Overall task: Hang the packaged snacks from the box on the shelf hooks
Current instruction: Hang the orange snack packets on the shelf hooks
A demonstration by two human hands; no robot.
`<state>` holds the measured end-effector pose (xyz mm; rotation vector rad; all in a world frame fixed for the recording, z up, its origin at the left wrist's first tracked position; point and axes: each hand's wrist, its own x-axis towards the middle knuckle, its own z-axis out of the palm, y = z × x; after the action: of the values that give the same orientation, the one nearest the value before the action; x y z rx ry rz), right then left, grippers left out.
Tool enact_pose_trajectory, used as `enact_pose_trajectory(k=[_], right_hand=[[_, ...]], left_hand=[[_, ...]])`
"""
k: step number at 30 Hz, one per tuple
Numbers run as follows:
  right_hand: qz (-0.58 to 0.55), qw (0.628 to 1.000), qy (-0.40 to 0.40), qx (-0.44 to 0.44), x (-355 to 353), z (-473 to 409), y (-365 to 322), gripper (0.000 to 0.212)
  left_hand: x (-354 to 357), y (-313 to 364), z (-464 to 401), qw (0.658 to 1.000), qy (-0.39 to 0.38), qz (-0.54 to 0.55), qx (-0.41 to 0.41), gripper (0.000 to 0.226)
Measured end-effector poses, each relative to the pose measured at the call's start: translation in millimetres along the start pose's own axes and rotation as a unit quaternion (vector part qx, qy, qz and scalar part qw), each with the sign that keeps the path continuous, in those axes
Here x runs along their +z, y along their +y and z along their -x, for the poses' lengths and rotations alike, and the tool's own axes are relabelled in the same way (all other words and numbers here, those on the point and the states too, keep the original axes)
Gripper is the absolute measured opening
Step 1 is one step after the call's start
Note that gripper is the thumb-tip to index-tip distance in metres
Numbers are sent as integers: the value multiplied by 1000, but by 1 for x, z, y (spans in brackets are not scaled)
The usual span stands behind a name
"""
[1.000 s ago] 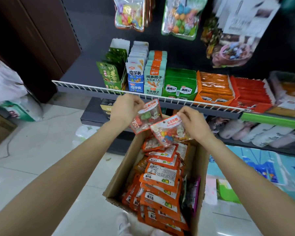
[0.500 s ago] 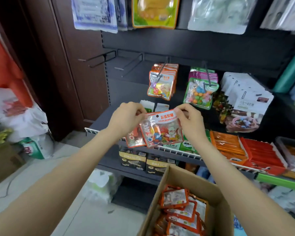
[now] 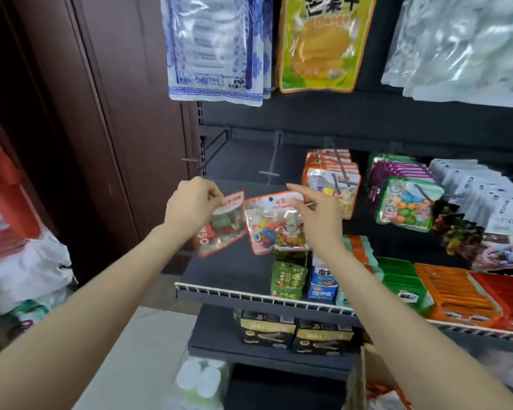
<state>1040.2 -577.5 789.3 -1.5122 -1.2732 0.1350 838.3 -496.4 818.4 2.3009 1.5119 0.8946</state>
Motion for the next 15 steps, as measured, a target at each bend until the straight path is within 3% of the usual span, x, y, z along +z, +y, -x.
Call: enact_pose_trajectory(k=[4, 15], right_hand=[[24, 999, 42, 19, 20, -13, -4, 29], [88, 989, 105, 62, 40, -26, -1, 29]], left_hand=[[-2, -7, -15, 999, -1, -52, 11, 13], [2, -11, -34, 999, -9, -12, 33, 10]])
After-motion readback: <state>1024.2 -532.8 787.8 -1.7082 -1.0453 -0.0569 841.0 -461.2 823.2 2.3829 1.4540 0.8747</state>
